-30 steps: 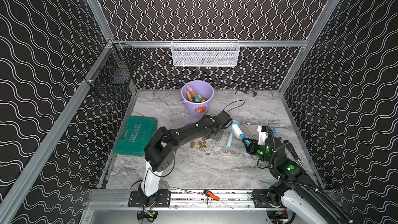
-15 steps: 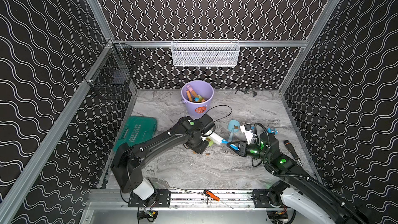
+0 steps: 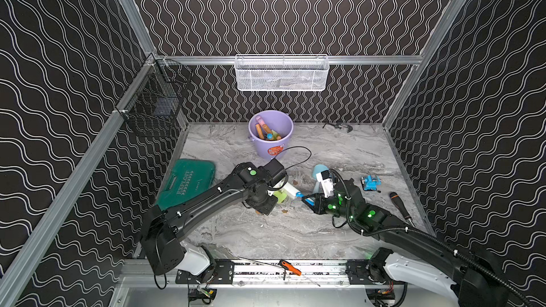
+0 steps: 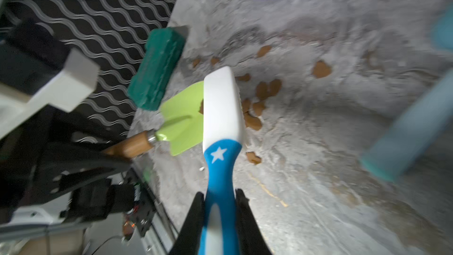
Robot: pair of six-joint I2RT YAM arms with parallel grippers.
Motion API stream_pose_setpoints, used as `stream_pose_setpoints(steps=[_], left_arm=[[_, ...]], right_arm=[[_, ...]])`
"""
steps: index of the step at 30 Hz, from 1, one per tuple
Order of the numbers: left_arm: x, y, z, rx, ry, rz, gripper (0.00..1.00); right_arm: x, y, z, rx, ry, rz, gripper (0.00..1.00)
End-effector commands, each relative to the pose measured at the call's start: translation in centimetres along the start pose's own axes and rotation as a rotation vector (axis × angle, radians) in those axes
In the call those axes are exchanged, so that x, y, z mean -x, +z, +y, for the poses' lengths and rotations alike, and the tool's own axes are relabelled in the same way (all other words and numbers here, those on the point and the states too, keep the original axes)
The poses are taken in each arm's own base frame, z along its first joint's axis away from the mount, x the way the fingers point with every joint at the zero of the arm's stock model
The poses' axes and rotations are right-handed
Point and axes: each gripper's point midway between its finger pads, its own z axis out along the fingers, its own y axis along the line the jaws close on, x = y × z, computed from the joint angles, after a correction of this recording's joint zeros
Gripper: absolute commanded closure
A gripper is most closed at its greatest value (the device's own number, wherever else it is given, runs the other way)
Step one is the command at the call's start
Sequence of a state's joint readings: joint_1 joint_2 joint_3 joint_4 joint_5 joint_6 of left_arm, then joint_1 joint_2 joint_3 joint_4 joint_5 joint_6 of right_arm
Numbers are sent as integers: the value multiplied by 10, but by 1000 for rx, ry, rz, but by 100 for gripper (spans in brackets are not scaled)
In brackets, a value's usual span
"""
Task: Brush the soil off the hand trowel and place it into the bucket
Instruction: Brush off the soil from the hand trowel.
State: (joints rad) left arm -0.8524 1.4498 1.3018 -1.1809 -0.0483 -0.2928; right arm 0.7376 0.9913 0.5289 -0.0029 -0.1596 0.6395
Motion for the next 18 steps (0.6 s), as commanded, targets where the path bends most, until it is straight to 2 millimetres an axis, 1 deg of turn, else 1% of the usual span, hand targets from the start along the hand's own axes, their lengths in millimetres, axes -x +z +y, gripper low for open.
stream_pose_setpoints(steps=[1, 4, 6, 9, 11, 15, 16, 17, 18], left_arm=[[4, -1, 9, 23, -31, -31, 100], [2, 2, 14, 39, -38, -21, 100], [2, 4, 15, 43, -43, -22, 100], [1, 7, 14, 39, -42, -11, 100], [1, 8, 14, 37, -45, -11, 100], [3, 8, 15, 40, -48, -12, 100], [2, 8, 16, 40, -48, -12, 100], [1, 8, 16, 40, -47, -8, 100], [0, 9, 18, 41, -51, -5, 100]], right_arm=[[16, -10, 3, -22, -9, -71, 100], [29, -20, 28, 84, -33, -116, 100], [29, -19, 36, 109, -42, -98, 100], [19, -9, 42, 142, -40, -56, 100], [9, 0, 47, 170, -39, -23, 100], [-4, 14, 45, 152, -43, 14, 100], [-7, 17, 42, 148, -38, 20, 100], [-7, 20, 35, 118, -23, 13, 100], [-6, 22, 23, 66, -12, 4, 100]])
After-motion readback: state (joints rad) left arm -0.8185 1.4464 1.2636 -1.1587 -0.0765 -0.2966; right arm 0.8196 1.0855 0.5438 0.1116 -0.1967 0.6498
